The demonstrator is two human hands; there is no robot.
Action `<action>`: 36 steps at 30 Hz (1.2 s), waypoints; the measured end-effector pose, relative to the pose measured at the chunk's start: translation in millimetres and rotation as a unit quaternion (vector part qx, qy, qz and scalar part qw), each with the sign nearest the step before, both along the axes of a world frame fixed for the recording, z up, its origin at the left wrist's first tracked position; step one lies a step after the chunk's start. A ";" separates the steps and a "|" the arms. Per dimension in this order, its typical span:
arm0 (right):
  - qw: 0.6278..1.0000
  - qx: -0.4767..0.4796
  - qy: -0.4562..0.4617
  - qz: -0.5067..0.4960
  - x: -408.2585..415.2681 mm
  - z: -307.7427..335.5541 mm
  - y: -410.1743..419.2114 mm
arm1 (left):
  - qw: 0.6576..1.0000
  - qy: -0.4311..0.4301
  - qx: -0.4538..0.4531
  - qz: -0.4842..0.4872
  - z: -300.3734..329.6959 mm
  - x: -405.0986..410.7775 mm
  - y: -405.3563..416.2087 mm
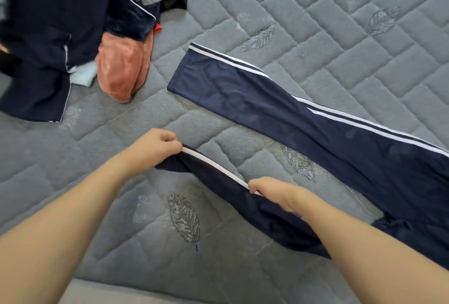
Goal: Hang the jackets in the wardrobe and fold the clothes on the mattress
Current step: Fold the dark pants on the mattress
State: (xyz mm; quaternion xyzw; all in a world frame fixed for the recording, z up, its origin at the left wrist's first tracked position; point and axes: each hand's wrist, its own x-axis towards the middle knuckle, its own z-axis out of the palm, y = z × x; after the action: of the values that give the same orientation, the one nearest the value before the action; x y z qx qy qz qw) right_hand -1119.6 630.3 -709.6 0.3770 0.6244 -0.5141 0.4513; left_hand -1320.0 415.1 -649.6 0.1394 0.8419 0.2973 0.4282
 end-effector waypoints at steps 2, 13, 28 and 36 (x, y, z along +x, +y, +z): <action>0.996 0.025 0.042 0.078 -9.4 8.4 -6.6 | 0.995 -0.070 -0.032 0.064 12.2 -11.5 -9.2; 0.824 0.469 0.216 0.234 56.2 -34.8 10.8 | 0.883 0.393 -0.174 -0.188 -67.2 53.1 2.2; 0.850 0.485 -0.137 0.152 295.1 -27.1 116.8 | 0.785 0.353 -0.054 -0.506 -93.4 267.7 160.6; 0.861 0.364 -0.150 0.322 308.6 -16.6 173.5 | 0.898 -0.003 -0.206 -0.389 -69.7 227.9 244.1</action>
State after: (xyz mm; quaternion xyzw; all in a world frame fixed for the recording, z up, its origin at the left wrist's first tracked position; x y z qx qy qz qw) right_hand -811.1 803.8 -726.2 0.3649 0.7783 -0.0128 0.5107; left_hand -1092.2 659.2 -719.3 0.3635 0.7619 -0.0731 0.5310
